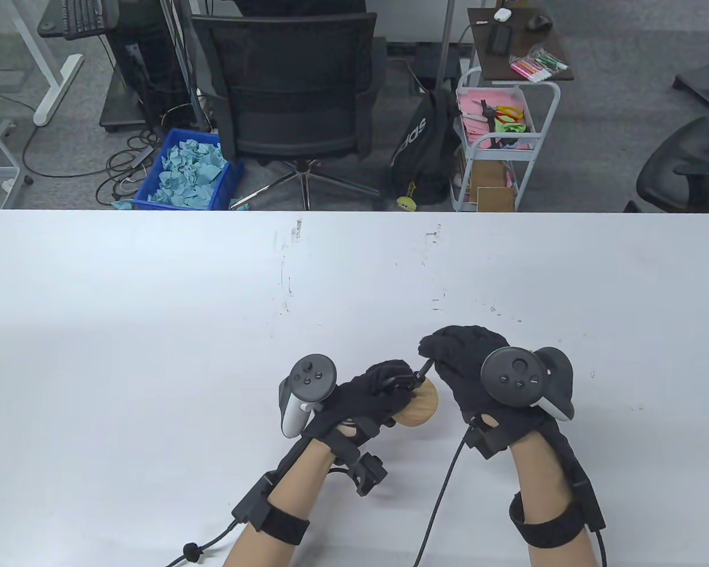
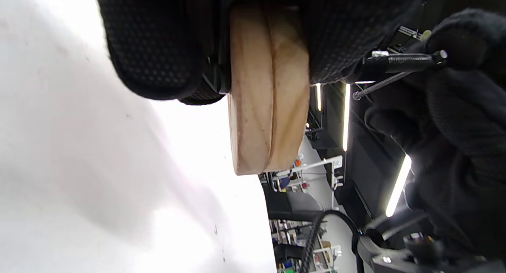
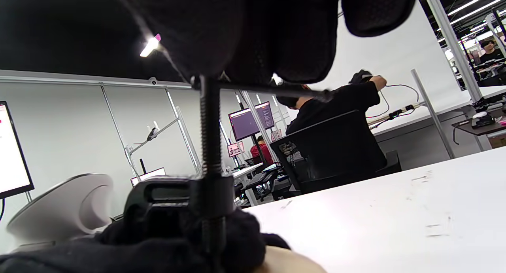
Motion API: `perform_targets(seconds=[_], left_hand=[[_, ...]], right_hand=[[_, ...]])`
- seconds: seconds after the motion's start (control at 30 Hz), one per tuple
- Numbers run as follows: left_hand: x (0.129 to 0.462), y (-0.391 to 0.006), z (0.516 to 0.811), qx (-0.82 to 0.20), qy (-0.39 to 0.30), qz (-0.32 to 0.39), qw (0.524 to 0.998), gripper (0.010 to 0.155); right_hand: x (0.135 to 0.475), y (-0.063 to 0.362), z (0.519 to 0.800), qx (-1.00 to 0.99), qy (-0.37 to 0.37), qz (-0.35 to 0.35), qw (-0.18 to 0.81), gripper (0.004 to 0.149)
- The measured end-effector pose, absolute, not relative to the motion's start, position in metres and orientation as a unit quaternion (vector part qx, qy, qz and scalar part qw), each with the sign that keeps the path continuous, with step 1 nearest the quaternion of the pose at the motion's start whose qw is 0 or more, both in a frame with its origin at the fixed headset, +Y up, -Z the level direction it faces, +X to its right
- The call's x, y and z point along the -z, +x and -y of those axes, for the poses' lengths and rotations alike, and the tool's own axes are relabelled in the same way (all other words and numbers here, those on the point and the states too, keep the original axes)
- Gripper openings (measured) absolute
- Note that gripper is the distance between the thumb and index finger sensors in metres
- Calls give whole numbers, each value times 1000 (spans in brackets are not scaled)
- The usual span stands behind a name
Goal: Unscrew the clamp open
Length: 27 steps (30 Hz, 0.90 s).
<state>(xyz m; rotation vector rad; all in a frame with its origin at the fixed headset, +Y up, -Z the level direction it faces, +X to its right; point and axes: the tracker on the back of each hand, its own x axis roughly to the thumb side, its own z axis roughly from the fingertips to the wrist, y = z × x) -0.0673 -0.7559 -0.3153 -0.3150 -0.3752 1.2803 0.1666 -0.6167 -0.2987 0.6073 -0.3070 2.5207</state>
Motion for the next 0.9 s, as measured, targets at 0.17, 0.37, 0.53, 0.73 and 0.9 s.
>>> perform_targets(seconds=[0.17,0.37,0.53,0.73,0.9], left_hand=[[315,-71,756,-592,-133,159,779,43],[314,-64,756,-582,-143,183,779,43],[312,-61,754,-572,-145,193,784,43],[314,-63,756,-584,-153,187,775,43],[314,-64,756,-578,-146,184,782,43]], right_hand=[[302,173,620,-943,185,104,258,49],[308,174,627,-948,180,60,255,61],[304,164,625,-933,228,63,270,48],[301,158,622,-922,256,51,285,36],[302,164,620,-920,240,68,304,41]])
